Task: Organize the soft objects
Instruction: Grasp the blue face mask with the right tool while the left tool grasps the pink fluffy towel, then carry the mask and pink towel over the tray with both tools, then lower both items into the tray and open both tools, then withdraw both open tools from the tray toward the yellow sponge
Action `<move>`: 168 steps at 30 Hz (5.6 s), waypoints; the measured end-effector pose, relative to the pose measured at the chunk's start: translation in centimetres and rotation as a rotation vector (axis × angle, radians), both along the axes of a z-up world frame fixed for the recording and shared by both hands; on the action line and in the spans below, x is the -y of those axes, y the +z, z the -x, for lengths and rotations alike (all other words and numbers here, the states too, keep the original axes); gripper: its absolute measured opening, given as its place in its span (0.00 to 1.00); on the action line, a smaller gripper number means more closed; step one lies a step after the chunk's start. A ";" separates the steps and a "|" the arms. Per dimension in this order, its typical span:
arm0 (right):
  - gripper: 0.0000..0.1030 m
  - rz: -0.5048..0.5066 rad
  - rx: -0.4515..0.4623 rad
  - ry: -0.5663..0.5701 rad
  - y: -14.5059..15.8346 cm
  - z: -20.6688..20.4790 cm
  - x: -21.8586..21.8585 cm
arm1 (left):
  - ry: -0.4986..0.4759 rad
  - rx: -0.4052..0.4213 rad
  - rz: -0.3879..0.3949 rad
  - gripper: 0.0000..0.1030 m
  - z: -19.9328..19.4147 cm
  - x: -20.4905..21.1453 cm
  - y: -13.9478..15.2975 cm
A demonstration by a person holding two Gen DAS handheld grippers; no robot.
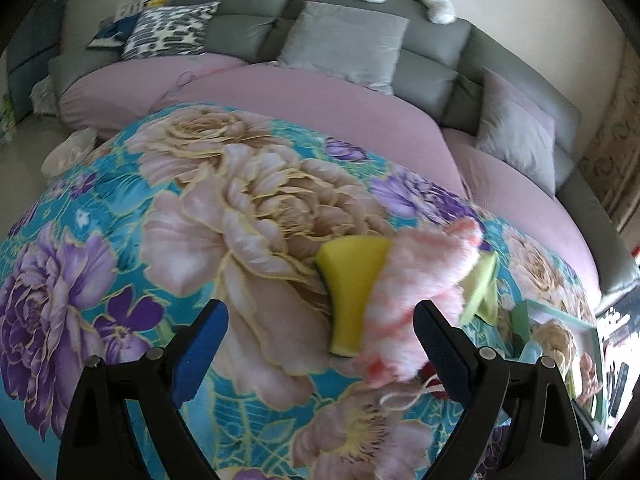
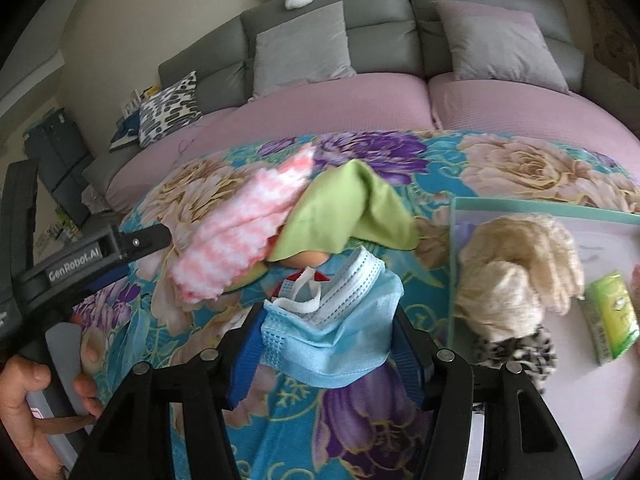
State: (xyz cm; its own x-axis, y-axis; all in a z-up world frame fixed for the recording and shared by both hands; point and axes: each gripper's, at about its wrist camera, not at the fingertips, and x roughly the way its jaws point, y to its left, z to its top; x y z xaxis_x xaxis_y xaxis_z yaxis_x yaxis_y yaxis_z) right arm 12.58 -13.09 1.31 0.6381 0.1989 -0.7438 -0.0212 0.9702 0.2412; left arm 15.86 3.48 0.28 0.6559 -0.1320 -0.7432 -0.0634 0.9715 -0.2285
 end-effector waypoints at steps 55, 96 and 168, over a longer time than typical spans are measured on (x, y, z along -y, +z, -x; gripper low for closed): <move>0.61 -0.098 0.170 -0.081 4.3 2.5 4.0 | -0.127 0.395 0.102 0.11 4.1 2.9 7.8; 0.61 0.055 0.085 -0.599 4.2 10.6 21.0 | -0.653 0.175 0.121 0.12 7.1 24.4 3.0; 0.97 0.041 0.057 -0.403 3.5 6.1 13.7 | -0.131 0.063 -0.070 0.91 2.1 13.3 1.8</move>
State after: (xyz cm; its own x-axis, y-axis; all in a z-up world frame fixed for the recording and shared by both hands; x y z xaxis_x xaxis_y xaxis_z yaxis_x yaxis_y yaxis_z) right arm 6.48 -26.74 4.82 0.6994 -0.1043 -0.7071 0.3502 0.9124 0.2117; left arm 13.73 -9.80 2.10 0.6821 -0.1692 -0.7114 0.0775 0.9841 -0.1599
